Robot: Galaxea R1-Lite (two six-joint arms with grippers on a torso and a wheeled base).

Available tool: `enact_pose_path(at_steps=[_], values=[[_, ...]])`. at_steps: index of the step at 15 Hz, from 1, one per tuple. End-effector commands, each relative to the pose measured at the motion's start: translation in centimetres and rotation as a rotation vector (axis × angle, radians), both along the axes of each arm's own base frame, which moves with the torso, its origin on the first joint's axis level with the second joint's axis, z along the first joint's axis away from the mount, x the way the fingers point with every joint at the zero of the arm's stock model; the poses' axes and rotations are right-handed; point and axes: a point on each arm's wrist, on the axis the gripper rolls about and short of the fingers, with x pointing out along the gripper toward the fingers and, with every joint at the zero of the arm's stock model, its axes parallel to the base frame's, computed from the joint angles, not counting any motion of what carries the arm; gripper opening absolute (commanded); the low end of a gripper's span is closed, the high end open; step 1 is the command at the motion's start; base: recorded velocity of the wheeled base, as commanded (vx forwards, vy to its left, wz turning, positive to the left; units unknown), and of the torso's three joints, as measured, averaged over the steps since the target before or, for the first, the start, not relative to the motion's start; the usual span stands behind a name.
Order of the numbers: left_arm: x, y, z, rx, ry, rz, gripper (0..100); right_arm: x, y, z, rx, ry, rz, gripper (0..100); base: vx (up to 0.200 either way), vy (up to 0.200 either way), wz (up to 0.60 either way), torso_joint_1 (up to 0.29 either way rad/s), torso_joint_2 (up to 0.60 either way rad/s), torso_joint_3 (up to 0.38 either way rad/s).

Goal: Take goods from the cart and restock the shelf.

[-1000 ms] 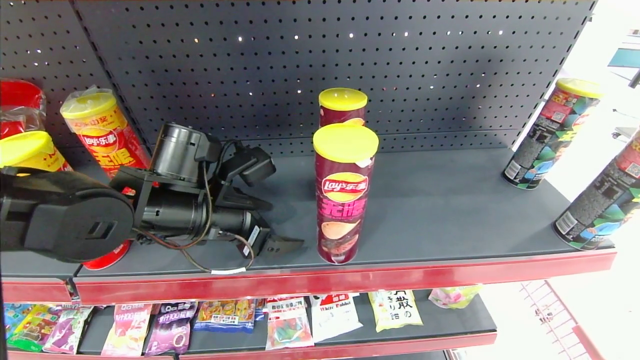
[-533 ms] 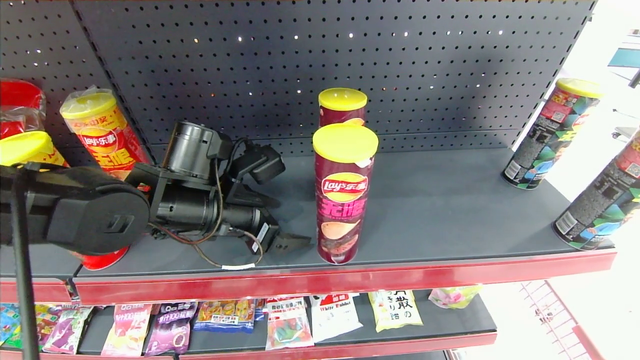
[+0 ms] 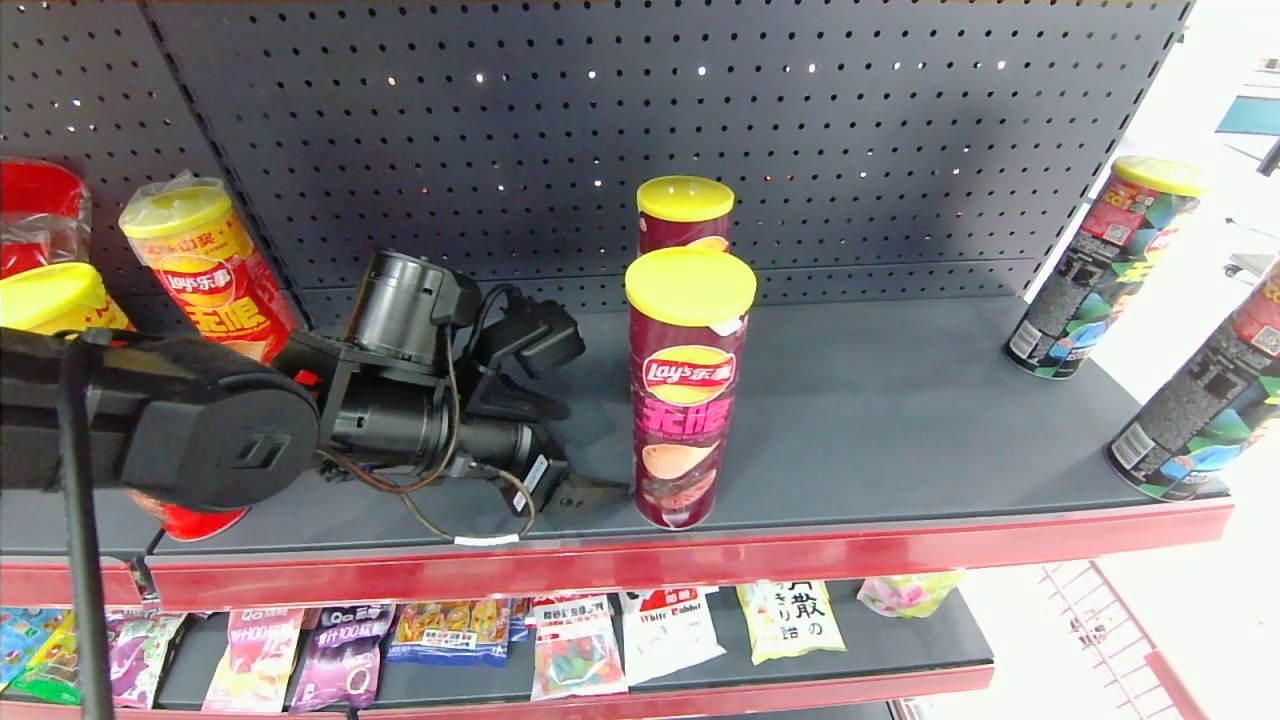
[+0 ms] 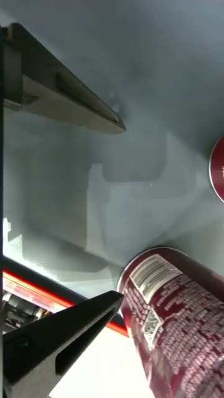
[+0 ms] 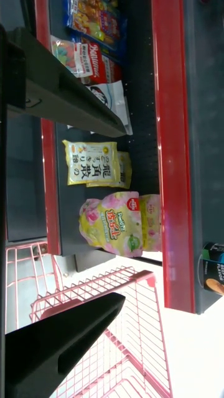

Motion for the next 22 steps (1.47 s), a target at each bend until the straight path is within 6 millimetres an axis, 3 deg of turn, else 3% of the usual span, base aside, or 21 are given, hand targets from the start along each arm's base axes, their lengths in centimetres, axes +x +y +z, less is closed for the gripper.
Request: enact_pose_path(at_steps=[1, 22], values=[[0.04, -0.04, -0.05, 0.002, -0.001, -0.001, 100, 0.0, 0.0, 0.0, 0.0, 0.0, 0.002, 100, 0.0, 0.0, 0.0, 0.0, 0.0, 0.0], [0.52, -0.55, 0.46, -0.01, -0.02, -0.006, 100, 0.0, 0.0, 0.0, 0.0, 0.0, 0.002, 100, 0.0, 0.0, 0.0, 0.0, 0.0, 0.0]])
